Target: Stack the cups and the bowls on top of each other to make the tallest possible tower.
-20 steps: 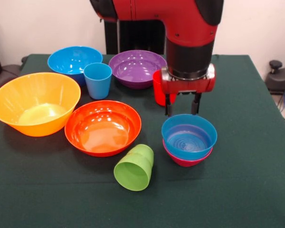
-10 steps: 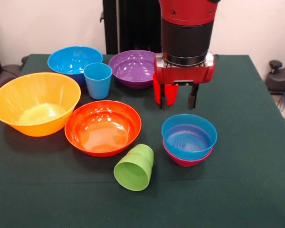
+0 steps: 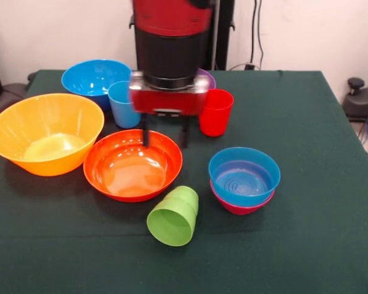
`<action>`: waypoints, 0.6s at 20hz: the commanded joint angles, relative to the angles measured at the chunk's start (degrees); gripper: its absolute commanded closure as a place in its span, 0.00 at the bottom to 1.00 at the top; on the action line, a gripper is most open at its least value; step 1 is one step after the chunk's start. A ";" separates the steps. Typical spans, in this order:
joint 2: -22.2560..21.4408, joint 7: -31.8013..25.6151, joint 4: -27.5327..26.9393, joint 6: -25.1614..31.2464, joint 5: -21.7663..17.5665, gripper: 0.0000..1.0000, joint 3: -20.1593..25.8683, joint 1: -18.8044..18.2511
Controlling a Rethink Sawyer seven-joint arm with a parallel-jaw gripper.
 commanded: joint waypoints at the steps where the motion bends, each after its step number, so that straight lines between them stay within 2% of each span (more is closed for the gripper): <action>1: 3.75 -22.95 -2.38 4.87 -8.06 0.00 5.55 -4.94; 7: 4.12 -21.64 -2.51 5.20 -8.80 0.00 7.57 -5.68; 12: 5.80 -18.94 -4.21 4.60 -8.88 0.00 8.48 -4.33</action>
